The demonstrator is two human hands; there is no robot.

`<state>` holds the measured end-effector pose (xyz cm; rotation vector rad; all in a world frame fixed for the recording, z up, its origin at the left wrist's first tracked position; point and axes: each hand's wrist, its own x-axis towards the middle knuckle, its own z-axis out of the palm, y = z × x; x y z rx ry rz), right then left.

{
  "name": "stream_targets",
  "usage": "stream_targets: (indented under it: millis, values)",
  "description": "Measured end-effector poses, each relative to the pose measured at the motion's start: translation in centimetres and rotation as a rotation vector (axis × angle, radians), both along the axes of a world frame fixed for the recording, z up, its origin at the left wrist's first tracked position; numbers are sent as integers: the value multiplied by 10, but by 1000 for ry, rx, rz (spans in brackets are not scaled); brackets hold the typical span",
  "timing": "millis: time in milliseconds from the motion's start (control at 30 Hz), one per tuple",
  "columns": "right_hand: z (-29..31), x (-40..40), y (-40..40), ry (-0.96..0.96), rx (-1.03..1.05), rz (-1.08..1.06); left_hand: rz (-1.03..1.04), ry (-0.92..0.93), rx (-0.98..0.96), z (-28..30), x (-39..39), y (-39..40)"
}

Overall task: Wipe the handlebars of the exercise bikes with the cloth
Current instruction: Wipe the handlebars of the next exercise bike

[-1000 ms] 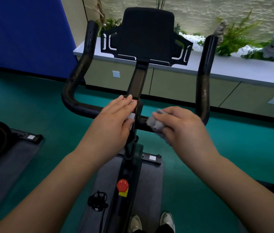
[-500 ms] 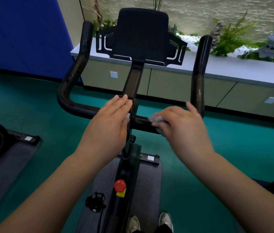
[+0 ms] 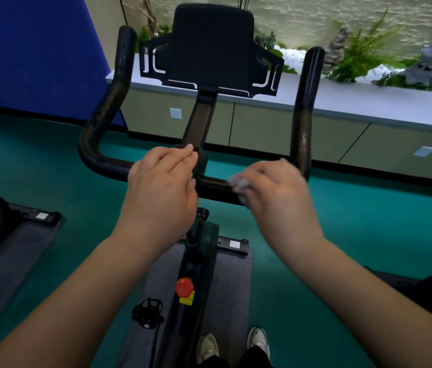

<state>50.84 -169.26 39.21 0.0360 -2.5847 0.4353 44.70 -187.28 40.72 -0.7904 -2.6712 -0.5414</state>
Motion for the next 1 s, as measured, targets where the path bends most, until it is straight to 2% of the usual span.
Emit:
stream_targets:
  millis: [167, 233, 400, 500, 667, 833, 933, 1000]
  values:
    - [-3, 11, 40, 95, -28, -87, 9, -12, -11, 2, 2, 5]
    - [-4, 5, 27, 76, -85, -51, 35, 0, 10, 2, 2, 8]
    - [-6, 3, 30, 94, -32, 98, 69, 18, 48, 1, 0, 19]
    - [1, -6, 63, 65, -21, 113, 64, 31, 40, 1, -4, 21]
    - [10, -24, 88, -23, -124, 68, 50, 9, 15, 3, -6, 21]
    - [0, 5, 71, 9, -191, 142, -31, 2, 7, 2, 1, 30]
    - [8, -13, 88, -10, -141, 152, -163, -35, -18, 5, 8, 53]
    - [14, -38, 107, -18, -128, 71, -230, -63, -40, 7, 11, 70]
